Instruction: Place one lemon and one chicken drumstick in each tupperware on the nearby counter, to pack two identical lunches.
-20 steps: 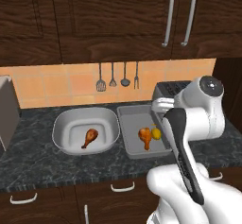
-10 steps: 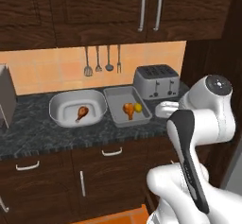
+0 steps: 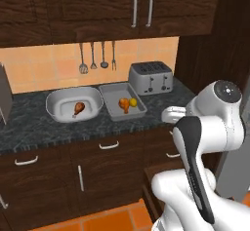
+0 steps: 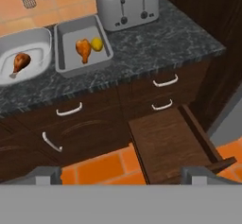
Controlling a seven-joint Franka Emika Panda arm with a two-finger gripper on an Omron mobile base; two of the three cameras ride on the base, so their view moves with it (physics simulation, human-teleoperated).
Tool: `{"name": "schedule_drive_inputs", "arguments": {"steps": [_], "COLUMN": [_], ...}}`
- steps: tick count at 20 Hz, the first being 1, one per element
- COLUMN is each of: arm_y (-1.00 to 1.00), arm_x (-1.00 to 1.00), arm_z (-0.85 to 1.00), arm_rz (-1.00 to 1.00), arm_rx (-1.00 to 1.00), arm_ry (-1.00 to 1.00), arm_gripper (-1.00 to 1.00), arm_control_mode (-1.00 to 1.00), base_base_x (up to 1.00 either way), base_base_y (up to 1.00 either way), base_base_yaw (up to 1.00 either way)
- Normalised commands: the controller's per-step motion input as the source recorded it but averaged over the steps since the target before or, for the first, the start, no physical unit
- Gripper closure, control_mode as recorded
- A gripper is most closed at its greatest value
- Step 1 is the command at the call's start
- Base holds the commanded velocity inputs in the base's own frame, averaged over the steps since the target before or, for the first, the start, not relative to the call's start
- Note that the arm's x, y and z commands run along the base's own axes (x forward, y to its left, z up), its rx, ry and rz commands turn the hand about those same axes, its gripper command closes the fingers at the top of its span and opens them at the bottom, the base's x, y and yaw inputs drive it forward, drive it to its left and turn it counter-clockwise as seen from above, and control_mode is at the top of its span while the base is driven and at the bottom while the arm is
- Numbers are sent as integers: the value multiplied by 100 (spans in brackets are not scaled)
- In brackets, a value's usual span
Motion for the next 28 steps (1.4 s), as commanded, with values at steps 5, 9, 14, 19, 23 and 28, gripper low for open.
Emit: {"name": "schedule_drive_inputs", "arguments": {"steps": [5, 9, 14, 19, 23, 28], "arm_y": [0, 0, 0, 0, 0, 0], "arm_x": [0, 0, 0, 0, 0, 0], "arm_z": [0, 0, 0, 0, 0, 0], "arm_rz": [0, 0, 0, 0, 0, 0], "arm_rx": [0, 0, 0, 0, 0, 0], "arm_ry": [0, 0, 0, 0, 0, 0], "arm_gripper": [-100, -100, -100, -100, -100, -100], "arm_control_mode": [100, 100, 100, 100, 100, 100], "base_base_x": [43, 58, 100, 100, 87, -2], "base_base_y": [-100, -100, -83, -53, -29, 0], "base_base_yaw": [3, -37, 3, 24, 58, 99]}}
